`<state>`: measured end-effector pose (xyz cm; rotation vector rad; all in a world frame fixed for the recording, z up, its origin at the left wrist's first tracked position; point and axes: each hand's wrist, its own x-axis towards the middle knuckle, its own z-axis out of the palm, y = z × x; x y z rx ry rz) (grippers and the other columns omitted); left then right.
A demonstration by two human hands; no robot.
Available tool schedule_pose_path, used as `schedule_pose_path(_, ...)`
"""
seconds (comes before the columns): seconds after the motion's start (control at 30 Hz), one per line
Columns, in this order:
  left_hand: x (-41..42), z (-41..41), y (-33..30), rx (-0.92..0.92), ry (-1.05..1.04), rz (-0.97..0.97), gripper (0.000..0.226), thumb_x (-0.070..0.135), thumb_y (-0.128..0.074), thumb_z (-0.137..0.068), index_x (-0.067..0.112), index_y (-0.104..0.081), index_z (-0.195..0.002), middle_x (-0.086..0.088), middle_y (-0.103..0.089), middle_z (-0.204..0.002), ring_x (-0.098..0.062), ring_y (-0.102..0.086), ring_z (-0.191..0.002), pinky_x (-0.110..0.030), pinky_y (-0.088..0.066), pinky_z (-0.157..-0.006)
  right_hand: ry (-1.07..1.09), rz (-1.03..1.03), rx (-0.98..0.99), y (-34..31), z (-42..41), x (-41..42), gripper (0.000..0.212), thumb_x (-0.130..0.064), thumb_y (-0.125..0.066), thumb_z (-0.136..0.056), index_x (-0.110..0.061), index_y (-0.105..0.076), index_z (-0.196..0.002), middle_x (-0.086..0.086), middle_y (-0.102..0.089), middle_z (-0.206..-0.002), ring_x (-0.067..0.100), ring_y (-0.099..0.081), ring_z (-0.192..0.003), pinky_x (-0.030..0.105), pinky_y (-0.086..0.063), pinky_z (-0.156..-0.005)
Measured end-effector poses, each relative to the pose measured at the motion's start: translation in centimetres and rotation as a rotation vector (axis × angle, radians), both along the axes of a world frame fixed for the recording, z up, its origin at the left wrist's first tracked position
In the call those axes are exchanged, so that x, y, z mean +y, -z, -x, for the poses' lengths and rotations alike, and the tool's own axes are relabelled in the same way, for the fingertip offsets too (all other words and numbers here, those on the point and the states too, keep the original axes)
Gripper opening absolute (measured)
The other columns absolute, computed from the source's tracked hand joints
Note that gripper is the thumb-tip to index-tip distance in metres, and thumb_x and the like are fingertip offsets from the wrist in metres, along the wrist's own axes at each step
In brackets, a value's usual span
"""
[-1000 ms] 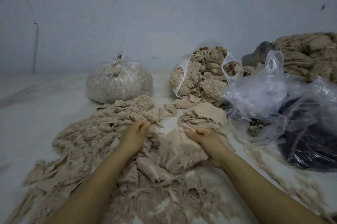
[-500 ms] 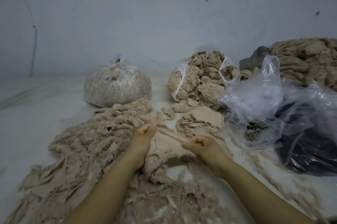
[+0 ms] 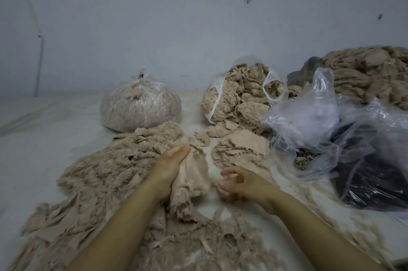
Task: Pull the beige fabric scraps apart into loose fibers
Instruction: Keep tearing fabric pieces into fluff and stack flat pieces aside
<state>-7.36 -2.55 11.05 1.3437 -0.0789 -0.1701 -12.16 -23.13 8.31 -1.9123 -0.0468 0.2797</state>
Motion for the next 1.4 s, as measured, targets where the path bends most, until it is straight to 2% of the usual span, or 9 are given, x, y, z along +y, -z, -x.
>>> schedule_pose_path(0.2, 0.3, 0.2, -0.3, -0.009, -0.01, -0.013, 0.02, 0.02, -0.055, -0.094, 0.006, -0.069, -0.091, -0.013, -0.073, -0.083, -0.021, -0.069, -0.071, -0.029, -0.056, -0.066, 0.005, -0.294, -0.001, 1.0, -0.7, 1.6, 0.02, -0.003, -0.061, -0.091, -0.006, -0.062, -0.11, 0.001, -0.063, -0.059, 0.009, -0.056, -0.049, 0.019, -0.048, -0.05)
schedule_pose_path(0.4, 0.3, 0.3, -0.4, 0.027, 0.037, -0.018, 0.019, 0.02, -0.056, -0.093, 0.007, -0.069, -0.093, -0.013, -0.073, -0.085, -0.02, -0.069, -0.071, -0.027, -0.056, -0.065, 0.029, -0.412, -0.042, 1.5, -1.0, 3.5, 0.049, -0.005, -0.058, -0.093, -0.014, -0.041, -0.138, 0.003, -0.052, -0.13, 0.016, -0.066, -0.067, 0.024, -0.057, -0.062)
schedule_pose_path(0.57, 0.1, 0.5, -1.0, 0.025, 0.08, 0.019, 0.019, 0.019, -0.056, -0.093, 0.009, -0.071, -0.087, -0.011, -0.073, -0.08, -0.019, -0.07, -0.067, -0.025, -0.056, -0.058, -0.062, -0.44, 0.024, 1.9, -0.8, 4.8, 0.015, -0.005, -0.053, -0.095, -0.005, -0.059, -0.109, 0.01, -0.068, -0.08, 0.019, -0.068, -0.066, 0.033, -0.06, -0.068)
schedule_pose_path(0.67, 0.8, 0.1, -1.4, -0.004, 0.018, 0.027, 0.017, 0.017, -0.055, -0.094, 0.009, -0.069, -0.091, -0.01, -0.074, -0.081, -0.018, -0.071, -0.07, -0.026, -0.057, -0.06, 0.009, -0.354, -0.051, 2.3, -0.7, 4.6, 0.027, -0.014, -0.054, -0.097, -0.011, -0.054, -0.07, 0.009, -0.056, -0.062, 0.014, -0.055, -0.05, 0.027, -0.052, -0.054)
schedule_pose_path(0.8, 1.3, -0.1, -1.2, 0.006, -0.06, 0.065, 0.016, 0.012, -0.052, -0.095, 0.007, -0.065, -0.089, -0.007, -0.073, -0.069, -0.016, -0.069, -0.058, -0.022, -0.053, -0.047, 0.137, -0.264, -0.219, 2.7, -1.0, 3.9, 0.031, -0.021, -0.058, -0.095, -0.019, -0.054, -0.064, -0.008, -0.039, -0.043, 0.006, -0.033, -0.036, 0.018, -0.03, -0.04)
schedule_pose_path(1.0, 0.7, 0.2, -0.8, -0.029, -0.099, 0.031, 0.019, 0.015, -0.05, -0.097, 0.01, -0.066, -0.088, -0.004, -0.074, -0.071, -0.014, -0.07, -0.061, -0.022, -0.054, -0.05, 0.187, -0.122, -0.282, 3.2, -0.1, 3.2, 0.039, -0.03, -0.064, -0.09, -0.022, -0.063, -0.051, -0.008, -0.05, -0.046, 0.006, -0.042, -0.037, 0.019, -0.038, -0.044)
schedule_pose_path(1.13, 0.7, 0.5, -0.7, -0.173, 0.043, -0.278, 0.022, 0.027, -0.057, -0.092, 0.014, -0.07, -0.081, -0.008, -0.072, -0.079, -0.017, -0.067, -0.068, -0.027, -0.053, -0.062, 0.202, 0.078, -0.349, 1.4, 0.2, 3.1, 0.054, -0.076, -0.051, -0.069, -0.027, -0.066, -0.086, -0.02, -0.066, -0.081, -0.002, -0.06, -0.074, 0.01, -0.042, -0.062)
schedule_pose_path(1.23, -0.5, 1.5, -0.6, -0.256, 0.173, -0.377, 0.039, 0.029, -0.059, -0.09, -0.008, -0.065, -0.083, -0.017, -0.065, -0.078, -0.024, -0.059, -0.07, -0.033, -0.048, -0.068, 0.159, -0.023, -0.404, 0.3, -0.2, 4.6, 0.021, -0.048, -0.069, -0.08, -0.036, -0.054, -0.088, -0.019, -0.055, -0.079, -0.001, -0.052, -0.072, 0.014, -0.041, -0.064)
schedule_pose_path(1.4, -0.7, 1.7, -0.1, -0.323, 0.123, -0.364, 0.043, 0.027, -0.058, -0.091, -0.013, -0.054, -0.075, -0.014, -0.048, -0.069, -0.021, -0.043, -0.065, -0.033, -0.036, -0.061, 0.307, -0.219, -0.472, 0.1, -1.0, 5.9, 0.044, -0.014, -0.059, -0.093, -0.019, -0.034, -0.057, -0.015, -0.037, -0.044, 0.0, -0.033, -0.045, 0.021, -0.027, -0.052)
